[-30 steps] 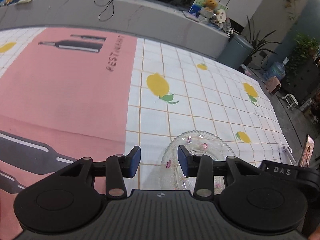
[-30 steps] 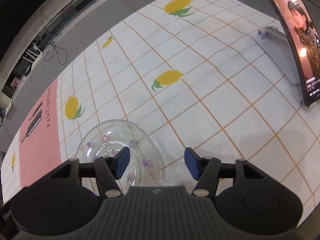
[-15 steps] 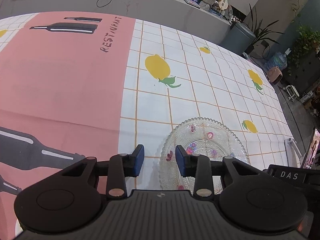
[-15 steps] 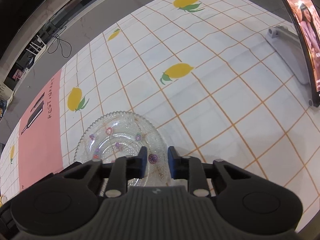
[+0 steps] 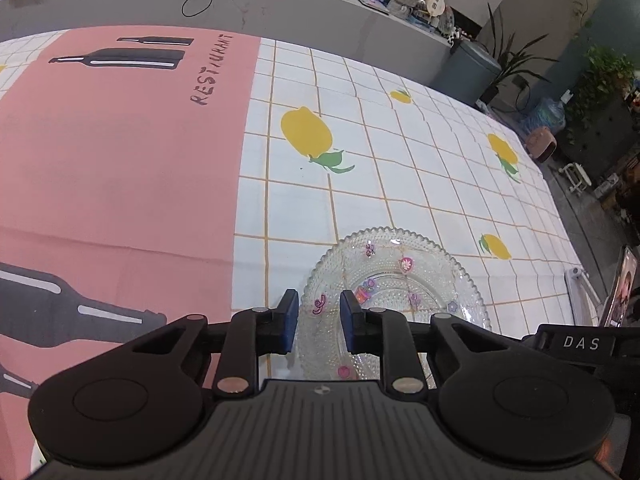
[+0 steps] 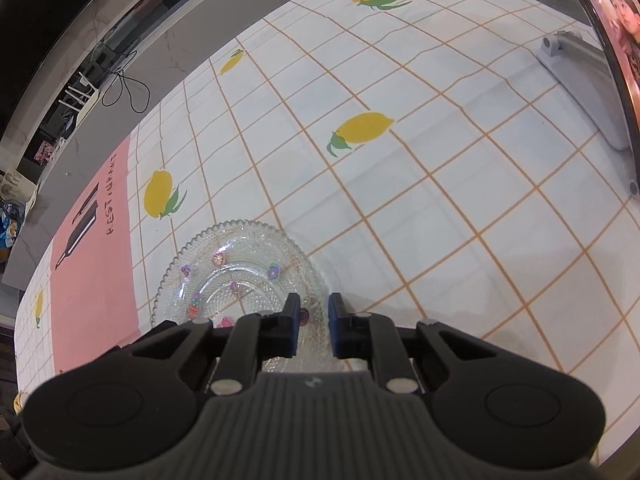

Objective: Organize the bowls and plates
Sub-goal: 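Lift the glass plate with both grippers and carry it to the painted plate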

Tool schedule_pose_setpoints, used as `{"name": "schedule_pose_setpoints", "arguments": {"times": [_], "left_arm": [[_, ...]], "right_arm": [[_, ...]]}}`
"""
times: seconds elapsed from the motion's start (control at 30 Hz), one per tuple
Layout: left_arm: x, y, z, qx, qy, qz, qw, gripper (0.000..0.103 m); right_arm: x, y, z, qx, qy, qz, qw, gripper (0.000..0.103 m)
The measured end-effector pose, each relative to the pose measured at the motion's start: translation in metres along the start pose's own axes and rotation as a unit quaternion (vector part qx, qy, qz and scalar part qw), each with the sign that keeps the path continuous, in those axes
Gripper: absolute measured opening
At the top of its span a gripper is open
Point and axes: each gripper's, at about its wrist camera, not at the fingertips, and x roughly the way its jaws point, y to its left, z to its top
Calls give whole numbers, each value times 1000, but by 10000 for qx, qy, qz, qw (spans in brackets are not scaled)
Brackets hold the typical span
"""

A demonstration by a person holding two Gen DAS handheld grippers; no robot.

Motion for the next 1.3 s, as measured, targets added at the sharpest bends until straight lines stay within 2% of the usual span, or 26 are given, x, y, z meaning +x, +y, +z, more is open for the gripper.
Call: {"name": "schedule_pose_setpoints", "arguments": {"times": [0.23, 0.27, 0.43, 0.63, 0.97, 1.13, 1.3], "left_arm": [[1, 6, 5, -204, 193, -135, 9995, 28], [1, 7, 5, -239, 190, -147, 9994, 24], [0, 4, 3, -245, 162, 8, 9996, 18], [-7, 5, 4, -304, 70, 2, 9995, 17], [-38, 7, 4, -268, -170, 47, 9995, 16], [-62, 15, -5, -284, -337, 69, 9990, 16], [-94, 26, -18, -375, -549, 52, 9978, 15]], "right_arm": [[-1, -3, 0, 60, 5, 34, 10000, 14], [-1, -2, -1, 36, 0, 26, 10000, 14], [-2, -2, -1, 5, -21, 0, 10000, 12], [-3, -2, -1, 24, 0, 52, 10000, 11], [-15, -6, -14, 139, 102, 512, 9985, 8], [-28, -1, -28, -18, 33, 763, 9971, 8], [-34, 4, -44, -107, 150, 1016, 9947, 8]]}}
